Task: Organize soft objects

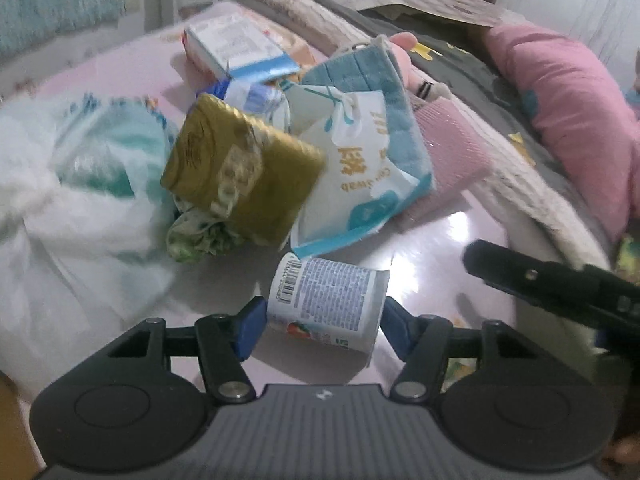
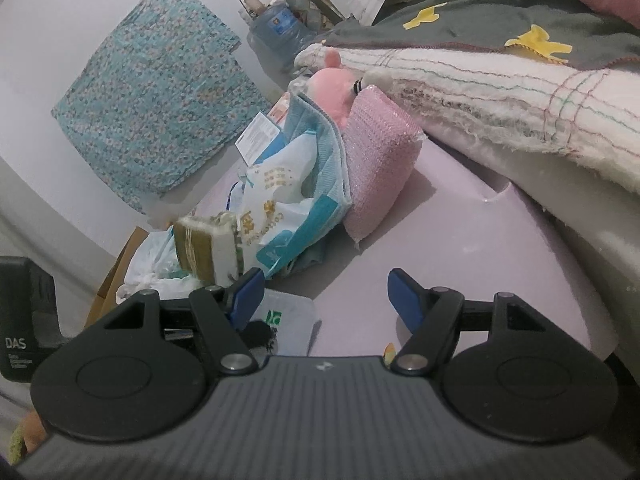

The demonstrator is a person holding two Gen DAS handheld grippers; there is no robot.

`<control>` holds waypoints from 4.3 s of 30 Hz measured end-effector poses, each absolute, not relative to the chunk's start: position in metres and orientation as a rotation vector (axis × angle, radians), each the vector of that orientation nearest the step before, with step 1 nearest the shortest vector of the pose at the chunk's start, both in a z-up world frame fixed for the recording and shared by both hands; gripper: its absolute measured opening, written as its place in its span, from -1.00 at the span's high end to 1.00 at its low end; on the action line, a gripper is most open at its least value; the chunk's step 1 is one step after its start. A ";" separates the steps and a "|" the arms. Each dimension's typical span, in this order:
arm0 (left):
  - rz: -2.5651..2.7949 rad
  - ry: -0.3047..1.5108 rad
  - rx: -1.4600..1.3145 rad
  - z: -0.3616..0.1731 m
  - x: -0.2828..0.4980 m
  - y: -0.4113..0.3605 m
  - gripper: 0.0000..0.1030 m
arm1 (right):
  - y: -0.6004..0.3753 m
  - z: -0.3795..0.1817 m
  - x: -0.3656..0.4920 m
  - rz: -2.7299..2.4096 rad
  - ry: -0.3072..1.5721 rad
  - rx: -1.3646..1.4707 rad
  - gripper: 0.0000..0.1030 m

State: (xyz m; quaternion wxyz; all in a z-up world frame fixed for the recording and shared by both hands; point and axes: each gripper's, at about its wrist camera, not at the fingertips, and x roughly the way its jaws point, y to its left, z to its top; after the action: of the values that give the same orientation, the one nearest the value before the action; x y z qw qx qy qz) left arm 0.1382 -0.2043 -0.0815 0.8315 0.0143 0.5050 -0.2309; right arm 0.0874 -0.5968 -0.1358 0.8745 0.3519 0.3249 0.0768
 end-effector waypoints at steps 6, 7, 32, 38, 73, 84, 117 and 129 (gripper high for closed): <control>-0.541 1.206 -0.228 -0.096 0.147 -0.173 -0.21 | -0.593 -0.140 0.089 0.183 0.688 0.763 -0.34; -0.548 1.224 -0.271 -0.100 0.149 -0.168 -0.21 | -0.592 -0.141 0.089 0.193 0.690 0.769 -0.34; -0.529 1.200 -0.271 -0.095 0.125 -0.154 0.06 | -0.569 -0.160 0.107 0.285 0.781 0.850 -0.29; -0.509 1.152 -0.185 -0.094 0.118 -0.163 0.31 | -0.566 -0.171 0.108 0.347 0.802 0.933 -0.30; -0.501 1.146 -0.311 -0.073 0.153 -0.164 0.44 | -0.580 -0.160 0.120 0.407 0.811 1.185 -0.31; -0.535 1.162 -0.276 -0.076 0.150 -0.168 0.31 | -0.575 -0.171 0.127 0.390 0.834 1.131 0.30; -0.576 1.080 -0.198 -0.069 0.137 -0.175 0.35 | -0.582 -0.156 0.119 0.324 0.818 1.046 0.54; -0.629 1.123 -0.245 -0.065 0.126 -0.175 0.34 | -0.593 -0.153 0.118 0.345 0.854 1.065 0.54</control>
State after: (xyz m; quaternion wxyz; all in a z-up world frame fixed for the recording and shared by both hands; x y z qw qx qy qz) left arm 0.1265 -0.1749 -0.0653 0.7928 -0.1141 0.5223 -0.2927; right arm 0.1184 -0.5931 -0.1528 0.7624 0.4895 0.3924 0.1587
